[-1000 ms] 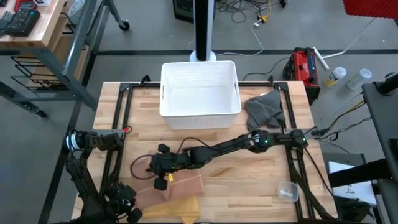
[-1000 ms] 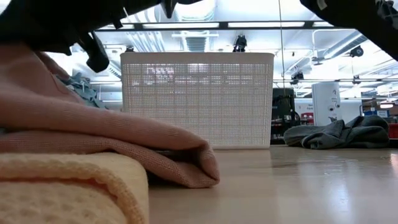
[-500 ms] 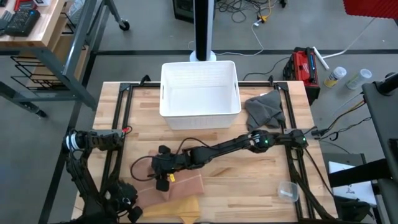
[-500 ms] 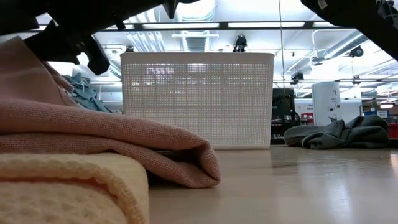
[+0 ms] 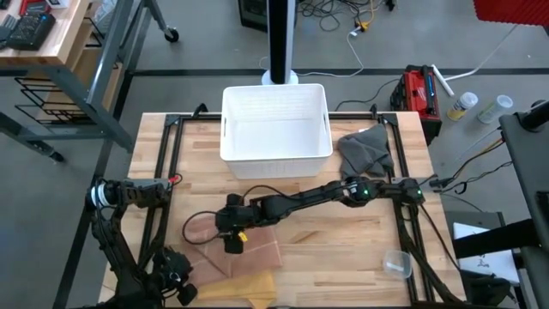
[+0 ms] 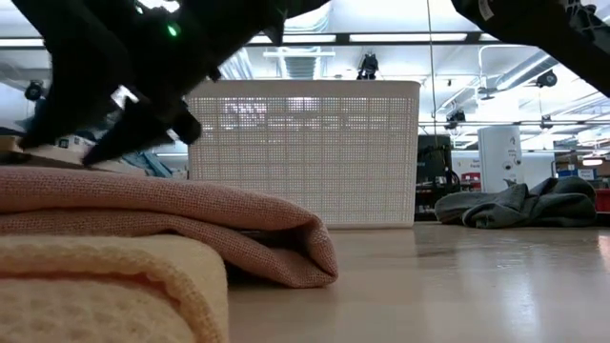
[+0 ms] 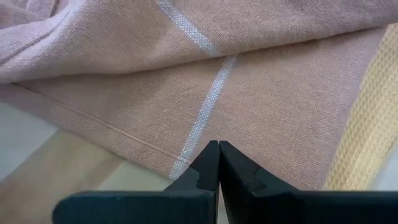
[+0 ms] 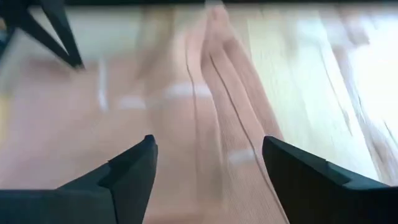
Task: Fold towel
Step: Fold the brown squared towel
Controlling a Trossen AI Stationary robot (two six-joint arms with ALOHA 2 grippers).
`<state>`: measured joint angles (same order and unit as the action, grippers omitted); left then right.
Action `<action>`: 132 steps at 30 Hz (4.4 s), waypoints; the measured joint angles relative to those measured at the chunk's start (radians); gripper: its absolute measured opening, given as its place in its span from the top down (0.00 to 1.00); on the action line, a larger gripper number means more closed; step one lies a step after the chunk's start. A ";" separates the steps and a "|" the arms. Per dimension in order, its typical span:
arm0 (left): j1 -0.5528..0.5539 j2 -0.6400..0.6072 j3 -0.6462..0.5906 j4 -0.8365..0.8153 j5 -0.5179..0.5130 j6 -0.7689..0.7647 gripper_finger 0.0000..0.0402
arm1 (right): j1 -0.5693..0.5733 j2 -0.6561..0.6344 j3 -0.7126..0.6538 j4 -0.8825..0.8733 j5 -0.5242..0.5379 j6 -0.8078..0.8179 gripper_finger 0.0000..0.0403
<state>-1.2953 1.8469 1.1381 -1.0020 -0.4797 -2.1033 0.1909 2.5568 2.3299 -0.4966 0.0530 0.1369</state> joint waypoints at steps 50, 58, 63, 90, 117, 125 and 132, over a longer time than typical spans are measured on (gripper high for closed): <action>0.046 -0.093 0.316 -0.462 -0.185 0.104 1.00 | 0.183 0.037 -0.016 0.273 -0.034 -0.181 0.90; 0.049 -0.072 0.160 -0.091 -0.161 0.228 1.00 | 0.173 0.037 -0.016 0.144 -0.035 -0.156 0.94; 0.053 -0.070 -0.008 0.233 -0.023 0.237 1.00 | 0.156 0.016 -0.018 0.109 -0.079 -0.119 0.95; 0.113 -0.127 -0.217 0.205 0.022 0.082 1.00 | 0.064 -0.043 -0.160 -0.164 -0.050 0.126 1.00; 0.392 -0.134 -0.093 0.267 -0.176 0.575 1.00 | 0.066 -0.750 -1.362 0.633 0.026 0.626 0.99; 0.554 -0.133 -0.093 0.433 -0.173 0.911 1.00 | 0.083 -0.753 -1.434 0.645 0.027 0.772 0.90; 0.586 -0.133 -0.160 0.643 -0.090 1.024 1.00 | 0.124 -0.753 -1.436 0.689 0.027 0.816 0.68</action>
<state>-0.7096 1.7142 0.9782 -0.3589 -0.5696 -1.0788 0.3147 1.8038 0.8936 0.1927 0.0805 0.9531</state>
